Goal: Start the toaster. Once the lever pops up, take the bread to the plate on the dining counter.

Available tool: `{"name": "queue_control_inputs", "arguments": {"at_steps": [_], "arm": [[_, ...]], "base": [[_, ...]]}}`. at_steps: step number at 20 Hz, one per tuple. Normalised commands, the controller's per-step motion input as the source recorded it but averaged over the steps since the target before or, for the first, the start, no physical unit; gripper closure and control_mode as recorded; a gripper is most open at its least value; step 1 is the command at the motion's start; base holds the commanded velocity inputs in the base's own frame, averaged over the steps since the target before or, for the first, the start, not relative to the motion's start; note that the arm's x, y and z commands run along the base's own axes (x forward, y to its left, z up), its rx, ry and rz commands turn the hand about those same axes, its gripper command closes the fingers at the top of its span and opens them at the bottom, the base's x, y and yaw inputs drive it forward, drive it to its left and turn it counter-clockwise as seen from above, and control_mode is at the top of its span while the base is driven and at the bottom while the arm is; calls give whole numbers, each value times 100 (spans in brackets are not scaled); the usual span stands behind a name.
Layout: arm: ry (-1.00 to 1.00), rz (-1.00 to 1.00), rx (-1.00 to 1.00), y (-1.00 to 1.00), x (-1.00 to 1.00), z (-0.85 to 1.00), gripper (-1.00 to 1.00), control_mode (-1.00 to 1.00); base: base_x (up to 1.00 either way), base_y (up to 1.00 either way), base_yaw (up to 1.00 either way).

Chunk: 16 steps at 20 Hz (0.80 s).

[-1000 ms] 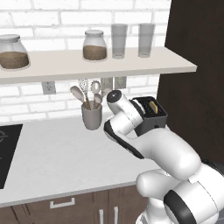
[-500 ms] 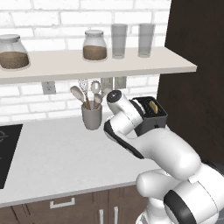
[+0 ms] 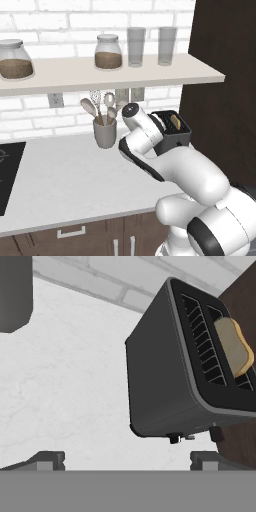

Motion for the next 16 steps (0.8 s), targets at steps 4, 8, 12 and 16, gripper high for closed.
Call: {"name": "queue_control_inputs", "arguments": {"at_steps": [4,8,12,16], "arm": [[0,0,0,0,0,0,-100,-100],[0,0,0,0,0,0,-100,-100],[0,0,0,0,0,0,-100,-100],[0,0,0,0,0,0,-100,-100]], "base": [[0,0,0],[0,0,0],[0,0,0],[0,0,0]]}}
